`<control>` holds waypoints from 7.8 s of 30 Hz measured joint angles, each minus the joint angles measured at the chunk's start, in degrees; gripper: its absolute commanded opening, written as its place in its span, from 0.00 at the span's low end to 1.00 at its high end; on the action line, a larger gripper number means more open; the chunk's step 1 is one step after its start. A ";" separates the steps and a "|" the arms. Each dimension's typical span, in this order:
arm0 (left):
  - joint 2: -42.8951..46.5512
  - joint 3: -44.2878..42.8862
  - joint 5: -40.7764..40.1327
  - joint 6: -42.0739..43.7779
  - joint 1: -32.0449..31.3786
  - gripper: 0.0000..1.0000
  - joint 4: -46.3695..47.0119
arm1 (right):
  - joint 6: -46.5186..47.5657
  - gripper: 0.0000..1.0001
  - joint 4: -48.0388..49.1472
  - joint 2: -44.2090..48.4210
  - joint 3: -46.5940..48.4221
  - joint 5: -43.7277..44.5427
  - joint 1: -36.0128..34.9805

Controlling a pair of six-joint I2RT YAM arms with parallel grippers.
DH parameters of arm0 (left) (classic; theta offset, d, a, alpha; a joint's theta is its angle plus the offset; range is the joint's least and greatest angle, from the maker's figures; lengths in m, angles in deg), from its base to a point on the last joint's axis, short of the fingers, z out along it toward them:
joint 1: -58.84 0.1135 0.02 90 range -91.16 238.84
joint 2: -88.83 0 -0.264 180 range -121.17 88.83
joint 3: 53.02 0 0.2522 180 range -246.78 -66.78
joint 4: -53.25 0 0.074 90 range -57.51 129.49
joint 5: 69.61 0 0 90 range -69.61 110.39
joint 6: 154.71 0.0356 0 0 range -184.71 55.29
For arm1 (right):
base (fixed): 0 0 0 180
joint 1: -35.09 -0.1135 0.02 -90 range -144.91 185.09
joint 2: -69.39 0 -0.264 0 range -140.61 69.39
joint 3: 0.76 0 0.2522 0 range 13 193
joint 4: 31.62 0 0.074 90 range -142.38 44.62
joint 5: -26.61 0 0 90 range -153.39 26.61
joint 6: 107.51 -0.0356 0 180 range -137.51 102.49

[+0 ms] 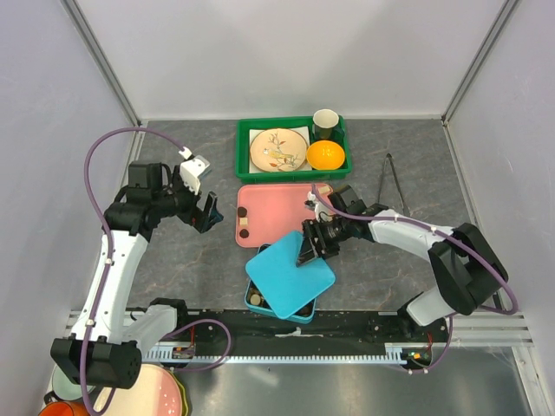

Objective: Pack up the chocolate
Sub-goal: Place the box lid in the packing box, then adjust the packing box at the center of the board, then adjust the box lid on the packing box.

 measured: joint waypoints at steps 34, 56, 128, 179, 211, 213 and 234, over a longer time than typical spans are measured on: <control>0.79 9.77 1.49 5.68 -0.02 0.99 -0.85 | -0.46 0.00 -16.33 19.19 -1.86 22.91 7.52; -2.93 16.50 2.36 10.82 -1.36 0.99 2.10 | -26.32 0.00 18.78 10.43 -22.67 22.56 2.51; -0.22 26.95 -12.68 5.70 -20.37 0.99 14.19 | -21.27 0.00 -10.47 15.23 -5.29 50.14 -18.34; 0.00 27.08 -16.74 5.79 -20.74 0.99 11.21 | -18.03 0.00 -11.50 17.97 -6.54 42.95 -20.20; 1.70 25.18 -14.95 5.77 -26.29 0.99 4.74 | -14.80 0.00 -10.05 10.88 0.57 45.35 -13.75; 1.70 25.14 -14.95 5.77 -26.49 0.99 4.22 | -14.71 0.00 -10.03 10.80 1.07 45.29 -13.75; 1.64 23.34 -13.73 5.75 -27.50 0.99 2.73 | -14.01 0.00 -10.56 12.15 -0.59 47.28 -13.75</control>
